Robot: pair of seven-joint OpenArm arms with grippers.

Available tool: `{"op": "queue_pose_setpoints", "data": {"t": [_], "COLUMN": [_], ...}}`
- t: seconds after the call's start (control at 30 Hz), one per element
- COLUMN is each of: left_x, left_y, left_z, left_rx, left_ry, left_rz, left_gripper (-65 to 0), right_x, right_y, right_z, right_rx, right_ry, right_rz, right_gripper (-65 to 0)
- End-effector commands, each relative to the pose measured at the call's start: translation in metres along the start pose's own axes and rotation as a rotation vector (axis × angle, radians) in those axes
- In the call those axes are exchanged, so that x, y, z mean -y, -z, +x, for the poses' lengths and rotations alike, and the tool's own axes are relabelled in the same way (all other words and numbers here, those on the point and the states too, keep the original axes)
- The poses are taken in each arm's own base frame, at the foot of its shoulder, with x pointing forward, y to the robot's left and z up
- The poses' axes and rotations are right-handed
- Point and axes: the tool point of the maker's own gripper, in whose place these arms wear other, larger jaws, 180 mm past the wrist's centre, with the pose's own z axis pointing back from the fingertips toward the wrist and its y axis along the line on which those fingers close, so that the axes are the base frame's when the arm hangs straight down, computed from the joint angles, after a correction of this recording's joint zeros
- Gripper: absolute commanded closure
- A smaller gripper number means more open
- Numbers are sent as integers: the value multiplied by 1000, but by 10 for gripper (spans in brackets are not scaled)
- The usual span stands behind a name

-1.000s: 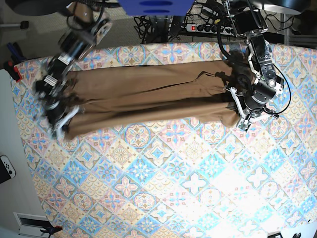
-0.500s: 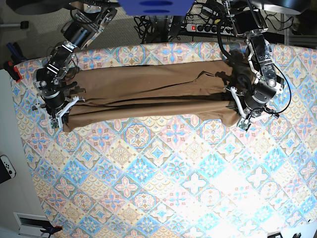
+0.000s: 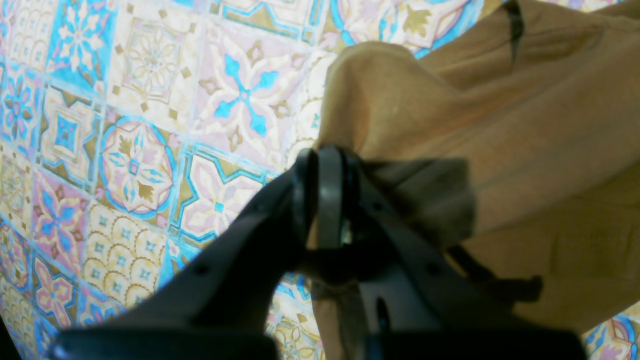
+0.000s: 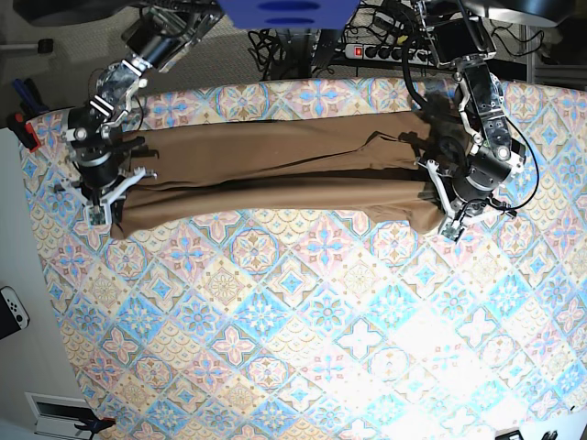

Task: Layout the t-shirt on the table in an organized manner, then fold the t-shirt properly
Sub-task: 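Lift the shirt with both grippers and fold it lengthwise toward the robot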

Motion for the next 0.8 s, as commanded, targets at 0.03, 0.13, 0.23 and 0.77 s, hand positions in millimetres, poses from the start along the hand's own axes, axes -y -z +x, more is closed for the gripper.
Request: {"op": "queue_pose_setpoints", "data": {"t": [0.03, 0.13, 0.23, 0.77], "left_x": [-8, -5, -5, -4], "left_y": [-4, -4, -4, -4], "left_z": [9, 5, 5, 4], "left_rx": [28, 19, 18, 17], "left_ry": [6, 6, 8, 6], "left_rz": [25, 20, 18, 17], "left_gripper": [0, 0, 0, 0], "right_x": [4, 3, -5, -8], "right_y": [-4, -8, -11, -34], "right_z": [12, 8, 0, -21], "right_rx": [48, 39, 24, -12], "right_ry": [4, -1, 11, -1], "right_rz": [-21, -21, -10, -9], "right_gripper": [0, 0, 0, 0]}}
